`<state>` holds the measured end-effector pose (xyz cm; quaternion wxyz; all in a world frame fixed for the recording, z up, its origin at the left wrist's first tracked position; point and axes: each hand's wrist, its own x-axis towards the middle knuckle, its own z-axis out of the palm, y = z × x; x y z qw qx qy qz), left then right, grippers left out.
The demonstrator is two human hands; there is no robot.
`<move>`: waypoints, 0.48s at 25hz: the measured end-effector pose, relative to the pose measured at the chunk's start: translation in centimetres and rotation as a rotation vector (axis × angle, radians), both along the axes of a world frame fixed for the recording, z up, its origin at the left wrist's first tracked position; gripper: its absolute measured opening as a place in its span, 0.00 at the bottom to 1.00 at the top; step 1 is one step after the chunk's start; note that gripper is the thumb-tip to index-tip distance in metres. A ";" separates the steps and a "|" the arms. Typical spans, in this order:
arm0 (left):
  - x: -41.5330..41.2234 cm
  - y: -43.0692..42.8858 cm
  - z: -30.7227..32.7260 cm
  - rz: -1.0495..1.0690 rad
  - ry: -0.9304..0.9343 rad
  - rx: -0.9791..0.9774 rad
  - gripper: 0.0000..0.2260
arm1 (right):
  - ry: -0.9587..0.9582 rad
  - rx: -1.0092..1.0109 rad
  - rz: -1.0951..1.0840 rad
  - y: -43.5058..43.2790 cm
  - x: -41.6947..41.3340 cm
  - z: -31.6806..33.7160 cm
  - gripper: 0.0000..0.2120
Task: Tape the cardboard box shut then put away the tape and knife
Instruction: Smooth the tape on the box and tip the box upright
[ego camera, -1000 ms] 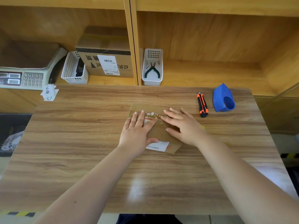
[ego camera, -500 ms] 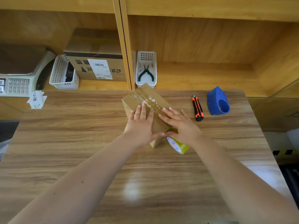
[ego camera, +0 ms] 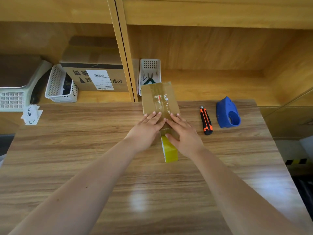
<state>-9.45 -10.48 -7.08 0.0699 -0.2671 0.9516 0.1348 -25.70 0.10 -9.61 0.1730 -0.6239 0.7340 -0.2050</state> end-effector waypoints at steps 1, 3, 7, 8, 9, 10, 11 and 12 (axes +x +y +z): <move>-0.1 0.3 0.0 0.015 0.008 -0.010 0.24 | 0.005 -0.013 0.006 0.0 -0.2 0.0 0.25; -0.6 0.9 0.4 0.073 0.046 -0.025 0.23 | 0.005 -0.030 0.012 0.0 -0.6 0.0 0.23; -2.1 1.4 1.3 0.172 0.105 -0.041 0.21 | -0.023 -0.020 -0.023 0.3 -1.9 -0.2 0.23; -2.4 1.6 1.3 0.163 0.102 -0.061 0.20 | -0.034 -0.017 -0.032 0.5 -2.2 -0.2 0.23; -3.0 1.8 1.2 0.141 0.097 -0.080 0.20 | -0.054 -0.018 -0.050 0.7 -2.7 -0.3 0.24; -3.5 2.0 1.1 0.118 0.095 -0.091 0.20 | -0.075 -0.026 -0.071 0.8 -3.2 -0.3 0.24; -3.9 2.1 1.0 0.103 0.099 -0.090 0.19 | -0.093 -0.035 -0.097 1.0 -3.6 -0.3 0.23; -4.4 2.4 0.9 0.093 0.108 -0.080 0.19 | -0.106 -0.041 -0.126 1.1 -4.1 -0.4 0.22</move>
